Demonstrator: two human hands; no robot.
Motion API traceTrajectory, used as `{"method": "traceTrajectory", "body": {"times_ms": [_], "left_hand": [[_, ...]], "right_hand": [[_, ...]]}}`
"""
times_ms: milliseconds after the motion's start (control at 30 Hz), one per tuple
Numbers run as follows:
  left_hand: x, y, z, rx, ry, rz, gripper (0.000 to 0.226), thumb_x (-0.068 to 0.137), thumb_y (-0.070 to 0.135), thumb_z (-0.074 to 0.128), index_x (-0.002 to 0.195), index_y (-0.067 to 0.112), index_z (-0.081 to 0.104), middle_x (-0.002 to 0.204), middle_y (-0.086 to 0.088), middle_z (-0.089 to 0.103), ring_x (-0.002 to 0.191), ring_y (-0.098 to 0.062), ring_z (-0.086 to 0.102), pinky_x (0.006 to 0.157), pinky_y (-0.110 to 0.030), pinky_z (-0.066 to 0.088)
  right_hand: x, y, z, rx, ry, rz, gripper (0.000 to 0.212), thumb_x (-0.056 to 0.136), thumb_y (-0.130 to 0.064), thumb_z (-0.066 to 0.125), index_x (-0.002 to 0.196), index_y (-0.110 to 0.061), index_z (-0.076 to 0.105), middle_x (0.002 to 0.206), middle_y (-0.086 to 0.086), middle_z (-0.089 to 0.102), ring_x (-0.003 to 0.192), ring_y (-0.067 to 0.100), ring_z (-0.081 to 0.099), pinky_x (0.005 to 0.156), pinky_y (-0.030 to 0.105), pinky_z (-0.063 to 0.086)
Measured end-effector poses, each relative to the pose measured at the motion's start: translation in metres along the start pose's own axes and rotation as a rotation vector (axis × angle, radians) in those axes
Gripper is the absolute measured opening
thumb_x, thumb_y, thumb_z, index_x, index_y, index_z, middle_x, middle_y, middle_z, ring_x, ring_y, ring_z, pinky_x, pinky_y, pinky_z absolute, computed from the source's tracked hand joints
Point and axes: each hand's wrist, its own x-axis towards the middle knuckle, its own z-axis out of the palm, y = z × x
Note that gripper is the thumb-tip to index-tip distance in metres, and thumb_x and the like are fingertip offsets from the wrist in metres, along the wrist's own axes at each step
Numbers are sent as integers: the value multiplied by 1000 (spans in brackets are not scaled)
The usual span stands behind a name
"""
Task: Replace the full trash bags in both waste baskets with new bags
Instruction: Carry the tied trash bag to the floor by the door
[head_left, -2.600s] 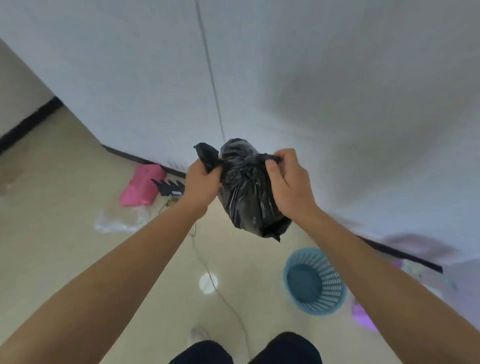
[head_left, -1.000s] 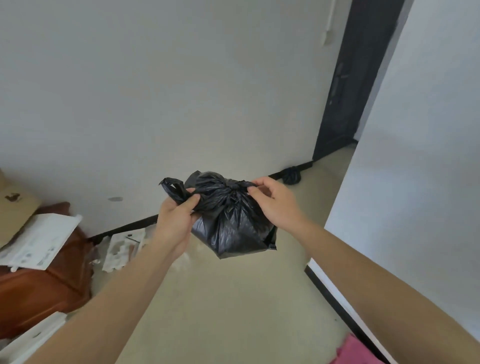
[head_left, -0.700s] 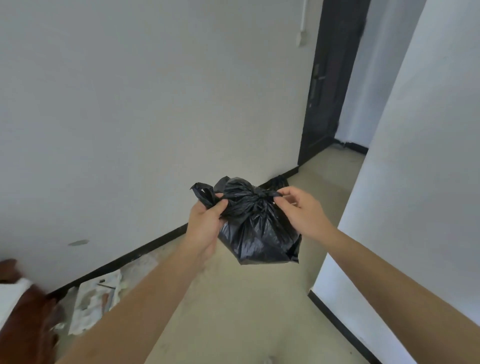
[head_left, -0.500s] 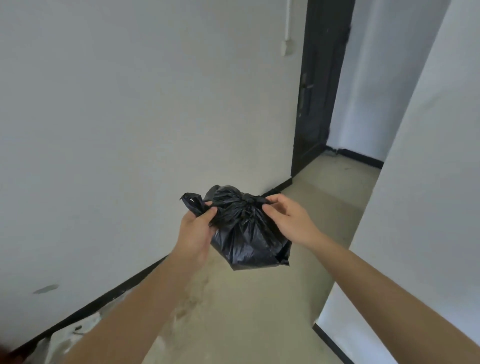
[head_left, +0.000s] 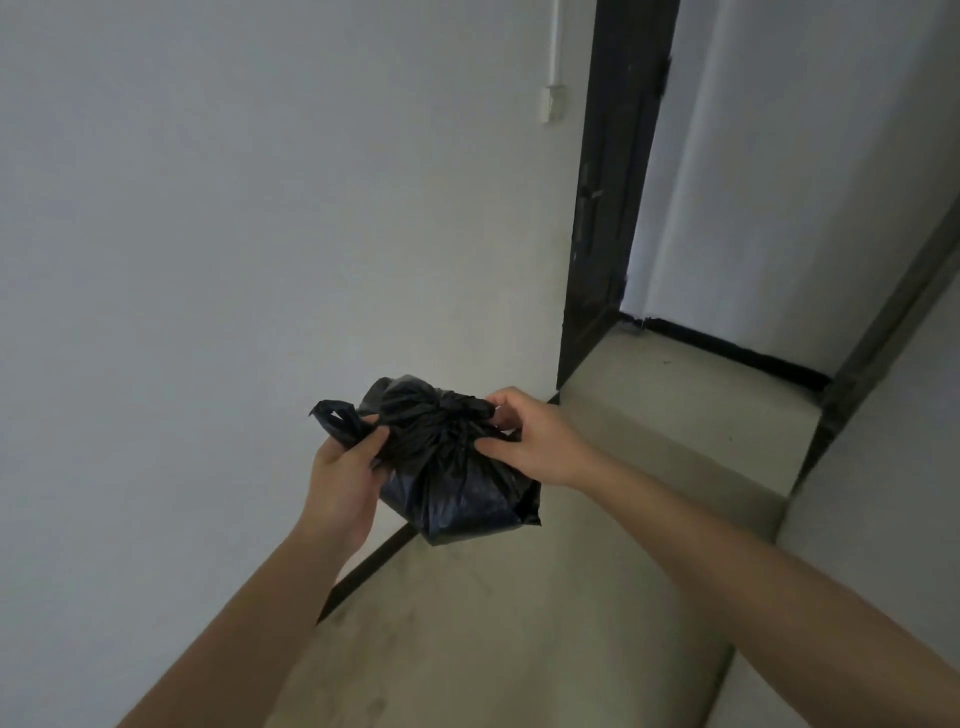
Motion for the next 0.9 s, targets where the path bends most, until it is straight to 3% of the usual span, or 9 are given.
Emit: {"method": "traceTrajectory", "body": {"times_ms": [233, 367, 467, 567, 667, 767, 900], "left_hand": [[169, -15, 51, 72, -97, -100, 17, 97, -2, 50, 92, 7, 63, 93, -7, 70, 89, -18, 68, 77, -28, 56], [254, -62, 90, 173, -146, -130, 19, 97, -3, 51, 88, 9, 63, 87, -5, 73, 84, -15, 71, 68, -24, 57], [320, -116, 116, 222, -76, -202, 20, 97, -2, 51, 87, 10, 64, 86, -5, 74, 85, -19, 71, 70, -27, 57], [383, -176, 139, 252, 73, -353, 15, 97, 0, 51, 98, 6, 65, 94, -10, 71, 90, -26, 67, 68, -30, 57], [439, -229, 152, 320, 162, -483, 14, 99, 5, 53, 101, 3, 66, 106, -19, 68, 96, -31, 65, 80, -39, 56], [489, -276, 157, 408, 217, -585, 15, 96, 17, 61, 101, 4, 67, 101, -14, 67, 95, -25, 64, 85, -38, 54], [543, -355, 143, 568, 241, -675, 20, 93, 25, 66, 105, 10, 69, 109, -11, 68, 100, -25, 64, 86, -40, 56]], "right_hand": [[131, 58, -36, -194, 116, 44, 17, 90, -39, 65, 103, -35, 56, 103, -11, 63, 95, 10, 61, 85, 37, 53], [197, 132, -54, -187, 123, 144, 15, 87, -35, 68, 97, -33, 58, 90, -9, 63, 83, 11, 62, 79, 39, 54], [252, 199, -56, -90, 20, 238, 15, 86, -32, 72, 94, -29, 60, 84, -9, 66, 78, 11, 63, 77, 34, 54], [303, 268, -56, 33, -142, 329, 17, 86, -38, 74, 92, -31, 60, 85, -10, 67, 79, 8, 63, 70, 23, 50], [347, 333, -51, 122, -263, 425, 17, 90, -43, 67, 97, -28, 61, 93, -6, 69, 86, 11, 65, 72, 22, 49], [381, 393, -38, 100, -321, 491, 20, 94, -39, 63, 104, -22, 62, 90, -11, 62, 83, 4, 59, 67, 15, 41], [417, 470, 10, 15, -426, 578, 30, 97, -38, 57, 118, -17, 62, 103, -1, 65, 99, 18, 62, 80, 30, 50]]}}
